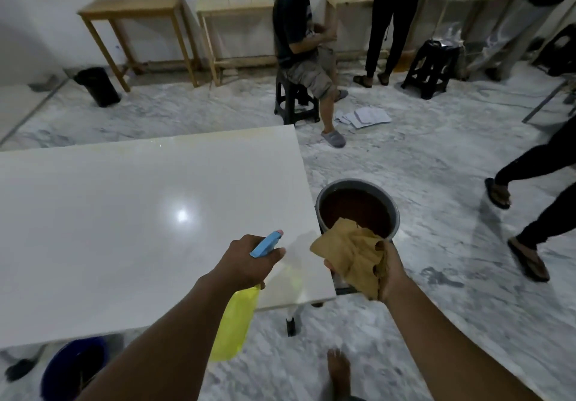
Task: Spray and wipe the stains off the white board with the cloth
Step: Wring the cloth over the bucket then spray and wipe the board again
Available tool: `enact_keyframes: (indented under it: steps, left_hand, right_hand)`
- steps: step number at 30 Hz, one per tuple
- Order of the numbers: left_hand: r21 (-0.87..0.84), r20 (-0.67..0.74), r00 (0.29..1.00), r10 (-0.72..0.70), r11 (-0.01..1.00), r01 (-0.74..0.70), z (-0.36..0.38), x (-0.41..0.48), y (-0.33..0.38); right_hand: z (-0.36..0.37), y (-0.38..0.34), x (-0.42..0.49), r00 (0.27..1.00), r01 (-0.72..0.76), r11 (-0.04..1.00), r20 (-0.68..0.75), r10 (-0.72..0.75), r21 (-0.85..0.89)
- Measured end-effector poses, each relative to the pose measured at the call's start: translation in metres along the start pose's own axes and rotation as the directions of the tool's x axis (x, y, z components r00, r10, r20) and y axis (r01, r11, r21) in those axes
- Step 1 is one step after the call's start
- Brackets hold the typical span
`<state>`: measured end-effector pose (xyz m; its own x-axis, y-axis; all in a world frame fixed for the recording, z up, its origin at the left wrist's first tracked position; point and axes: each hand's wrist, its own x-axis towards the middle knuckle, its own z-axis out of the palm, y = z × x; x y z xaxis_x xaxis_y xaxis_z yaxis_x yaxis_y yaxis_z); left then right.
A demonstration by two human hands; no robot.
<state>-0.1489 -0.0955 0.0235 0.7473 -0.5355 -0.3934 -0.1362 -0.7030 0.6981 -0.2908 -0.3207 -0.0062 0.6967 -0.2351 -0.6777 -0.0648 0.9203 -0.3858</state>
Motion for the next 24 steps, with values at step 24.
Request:
enact_keyframes:
  steps: [24]
  left_hand:
    - [-0.049,-0.204,0.979,-0.006,0.999,-0.004,-0.005,0.147,0.144]
  right_hand:
    - [0.107,-0.172,0.151,0.959,-0.196,0.970,0.178,0.220,-0.142]
